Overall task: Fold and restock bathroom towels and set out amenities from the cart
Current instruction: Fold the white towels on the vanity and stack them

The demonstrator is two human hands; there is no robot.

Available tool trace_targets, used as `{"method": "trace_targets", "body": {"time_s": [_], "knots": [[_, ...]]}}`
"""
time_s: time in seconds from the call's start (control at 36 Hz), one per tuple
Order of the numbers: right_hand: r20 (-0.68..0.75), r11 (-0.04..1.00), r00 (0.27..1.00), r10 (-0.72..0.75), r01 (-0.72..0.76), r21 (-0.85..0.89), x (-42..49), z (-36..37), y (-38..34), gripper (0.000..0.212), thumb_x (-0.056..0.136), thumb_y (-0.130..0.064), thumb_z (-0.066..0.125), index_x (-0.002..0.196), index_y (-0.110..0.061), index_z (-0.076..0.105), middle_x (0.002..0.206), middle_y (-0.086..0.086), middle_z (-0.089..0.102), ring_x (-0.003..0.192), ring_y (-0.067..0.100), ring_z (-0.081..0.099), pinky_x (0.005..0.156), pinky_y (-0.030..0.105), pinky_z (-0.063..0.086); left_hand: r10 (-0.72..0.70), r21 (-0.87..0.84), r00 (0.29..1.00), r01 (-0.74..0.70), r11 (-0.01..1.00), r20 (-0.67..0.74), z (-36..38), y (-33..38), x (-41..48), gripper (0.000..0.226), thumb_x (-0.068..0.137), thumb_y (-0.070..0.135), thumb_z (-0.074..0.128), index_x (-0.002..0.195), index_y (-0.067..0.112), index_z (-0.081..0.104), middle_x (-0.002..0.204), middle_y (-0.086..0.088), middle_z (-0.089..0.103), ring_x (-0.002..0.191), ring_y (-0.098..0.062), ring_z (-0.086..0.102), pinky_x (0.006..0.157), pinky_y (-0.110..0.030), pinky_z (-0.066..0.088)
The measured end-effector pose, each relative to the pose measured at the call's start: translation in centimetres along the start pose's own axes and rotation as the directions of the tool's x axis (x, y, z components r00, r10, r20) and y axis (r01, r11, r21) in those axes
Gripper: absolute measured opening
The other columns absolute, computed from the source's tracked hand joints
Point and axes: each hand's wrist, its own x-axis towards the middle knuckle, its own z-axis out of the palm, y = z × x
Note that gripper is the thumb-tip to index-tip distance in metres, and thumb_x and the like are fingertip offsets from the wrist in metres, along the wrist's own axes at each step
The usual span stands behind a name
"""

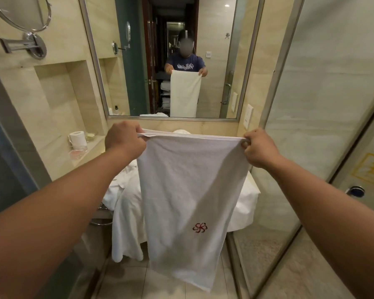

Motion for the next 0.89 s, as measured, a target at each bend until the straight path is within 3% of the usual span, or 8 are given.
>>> {"method": "trace_targets", "body": {"time_s": [0.14,0.25,0.44,0.61,0.69,0.75,0.81,0.89], "knots": [[0.045,0.97,0.996,0.072,-0.081,0.228,0.1,-0.1,-1.0,0.015,0.108,-0.016,0.047,0.112,-0.013,0.061,0.11,0.012,0.059,0.085,0.032,0.065,0.067,0.042,0.062,-0.092,-0.155,0.993,0.079,0.985,-0.077,0.5,0.6,0.1,0.009,0.084,0.008,0.076,0.089,0.015,0.073,0.091,-0.007,0.066,0.082,-0.026,0.059,0.07,-0.031,0.048],[0.114,0.823,0.982,0.151,-0.189,0.536,0.3,-0.4,-1.8,0.032,0.109,-0.022,0.045,0.142,-0.02,0.049,0.119,0.008,0.053,0.062,0.023,0.067,0.053,0.031,0.06,-0.197,-0.291,0.976,0.161,0.943,-0.096,0.7,1.5,0.2,0.021,0.083,0.004,0.081,0.087,0.019,0.066,0.093,-0.006,0.065,0.085,-0.029,0.067,0.065,-0.036,0.061],[0.053,0.702,0.993,0.101,-0.109,0.704,1.6,-1.1,-2.2,0.012,0.109,-0.027,0.047,0.114,-0.024,0.057,0.109,0.005,0.059,0.055,0.023,0.067,0.053,0.031,0.061,-0.265,-0.393,0.951,0.184,0.901,-0.162,0.6,2.9,1.0,0.026,0.085,0.006,0.078,0.096,0.018,0.059,0.103,-0.002,0.063,0.09,-0.03,0.068,0.068,-0.042,0.065],[-0.121,0.556,0.993,0.004,0.099,0.826,3.4,-0.6,-1.3,0.025,0.103,-0.005,0.056,0.101,-0.031,0.057,0.115,0.008,0.059,0.093,0.031,0.069,0.067,0.039,0.065,-0.174,-0.362,0.922,0.04,0.931,-0.347,0.8,3.7,1.4,0.045,0.094,0.004,0.064,0.13,0.012,0.04,0.118,-0.004,0.054,0.099,-0.019,0.054,0.075,-0.019,0.044],[-0.125,0.569,0.992,-0.014,0.11,0.815,5.1,0.6,-1.1,0.046,0.091,0.008,0.069,0.117,-0.028,0.056,0.12,0.004,0.058,0.102,0.019,0.062,0.067,0.027,0.063,-0.181,-0.311,0.922,0.071,0.948,-0.341,1.6,2.8,2.7,0.036,0.094,0.004,0.061,0.129,0.008,0.052,0.128,-0.012,0.059,0.109,-0.026,0.057,0.084,-0.023,0.04],[-0.135,0.559,0.991,-0.003,0.114,0.821,6.4,1.5,-1.2,0.035,0.089,0.013,0.067,0.102,-0.019,0.064,0.106,0.009,0.066,0.095,0.027,0.069,0.062,0.024,0.06,-0.207,-0.284,0.922,0.112,0.952,-0.327,2.3,2.1,3.7,0.022,0.093,0.003,0.058,0.115,0.002,0.063,0.123,-0.021,0.06,0.11,-0.036,0.057,0.082,-0.024,0.036],[-0.111,0.537,0.993,0.042,0.072,0.84,8.0,2.5,-1.8,0.037,0.088,0.018,0.056,0.086,-0.018,0.064,0.095,0.016,0.067,0.085,0.043,0.072,0.06,0.037,0.063,-0.242,-0.302,0.921,0.147,0.942,-0.305,3.0,1.6,4.7,0.018,0.092,0.003,0.059,0.11,0.0,0.063,0.123,-0.023,0.057,0.109,-0.037,0.056,0.082,-0.022,0.033],[0.036,0.432,0.995,0.091,-0.072,0.899,10.5,3.9,-3.5,0.041,0.094,0.018,0.043,0.092,-0.02,0.057,0.109,0.023,0.063,0.081,0.049,0.072,0.063,0.052,0.063,-0.255,-0.318,0.927,0.163,0.934,-0.274,4.5,0.6,6.9,0.024,0.089,0.002,0.065,0.112,0.005,0.058,0.122,-0.019,0.057,0.104,-0.033,0.058,0.086,-0.025,0.043]]}}
